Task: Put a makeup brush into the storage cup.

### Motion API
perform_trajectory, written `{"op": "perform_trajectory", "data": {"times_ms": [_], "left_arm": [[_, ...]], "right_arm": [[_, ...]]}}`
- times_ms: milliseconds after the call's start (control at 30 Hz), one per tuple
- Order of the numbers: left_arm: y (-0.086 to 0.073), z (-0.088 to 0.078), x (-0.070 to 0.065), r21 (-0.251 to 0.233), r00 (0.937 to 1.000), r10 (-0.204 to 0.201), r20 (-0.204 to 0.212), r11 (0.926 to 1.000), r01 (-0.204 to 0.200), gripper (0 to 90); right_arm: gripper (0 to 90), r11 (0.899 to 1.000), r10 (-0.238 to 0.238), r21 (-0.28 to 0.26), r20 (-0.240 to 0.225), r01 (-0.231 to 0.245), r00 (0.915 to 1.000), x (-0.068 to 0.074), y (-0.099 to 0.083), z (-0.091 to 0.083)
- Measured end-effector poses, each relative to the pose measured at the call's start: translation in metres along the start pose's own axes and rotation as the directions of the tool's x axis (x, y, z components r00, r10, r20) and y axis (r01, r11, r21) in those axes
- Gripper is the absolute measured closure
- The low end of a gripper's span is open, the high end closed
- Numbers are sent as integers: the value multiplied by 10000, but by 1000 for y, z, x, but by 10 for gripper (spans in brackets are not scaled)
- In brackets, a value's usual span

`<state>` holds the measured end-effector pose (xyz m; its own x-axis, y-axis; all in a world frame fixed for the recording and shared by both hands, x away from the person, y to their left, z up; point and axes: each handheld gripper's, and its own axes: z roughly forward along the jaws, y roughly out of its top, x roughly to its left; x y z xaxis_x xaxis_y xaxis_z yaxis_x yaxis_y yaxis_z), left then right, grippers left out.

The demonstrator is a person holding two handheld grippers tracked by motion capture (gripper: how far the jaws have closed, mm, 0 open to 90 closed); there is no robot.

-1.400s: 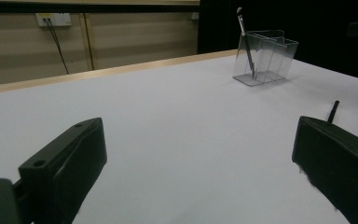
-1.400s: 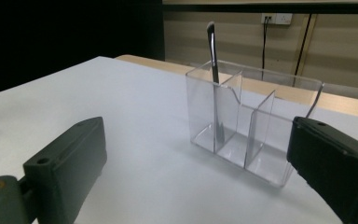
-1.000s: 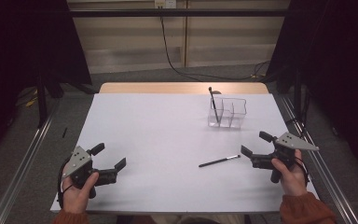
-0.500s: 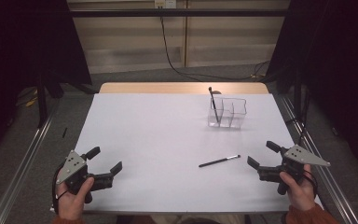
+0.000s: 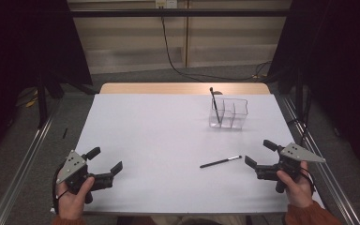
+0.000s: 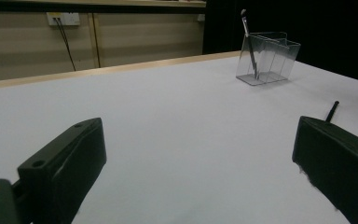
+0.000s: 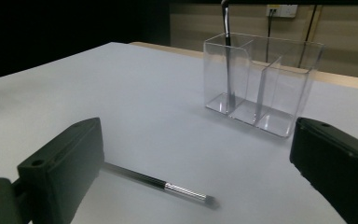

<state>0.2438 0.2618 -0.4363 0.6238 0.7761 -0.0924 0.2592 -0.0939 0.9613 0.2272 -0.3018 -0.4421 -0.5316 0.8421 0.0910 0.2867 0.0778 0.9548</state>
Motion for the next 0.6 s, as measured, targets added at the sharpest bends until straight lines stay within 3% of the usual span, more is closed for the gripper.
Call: {"op": "perform_trajectory", "data": {"times_ms": [67, 133, 200, 300, 600], "left_arm": [[0, 0, 0, 38, 9999, 123, 6, 9999, -123, 28], [1, -1, 1, -18, 9999, -98, 41, 10000, 98, 27], [1, -2, 1, -49, 9999, 5, -169, 10000, -6, 27], [1, -2, 1, -11, 9999, -99, -43, 10000, 99, 27], [1, 0, 1, 84, 9999, 86, -92, 9999, -85, 28]], "right_arm": [[21, 9999, -154, 63, -5, 154, 9999, 1, 1, 3], [19, 9997, -245, 13, -93, 245, 9997, 2, 2, 5], [19, 9996, -284, 23, -186, 284, 9994, 2, 4, 8], [17, 9993, -371, 45, -355, 373, 9987, 1, 7, 12], [8, 9978, -573, 285, -868, 599, 9946, 0, 20, 33]]}}
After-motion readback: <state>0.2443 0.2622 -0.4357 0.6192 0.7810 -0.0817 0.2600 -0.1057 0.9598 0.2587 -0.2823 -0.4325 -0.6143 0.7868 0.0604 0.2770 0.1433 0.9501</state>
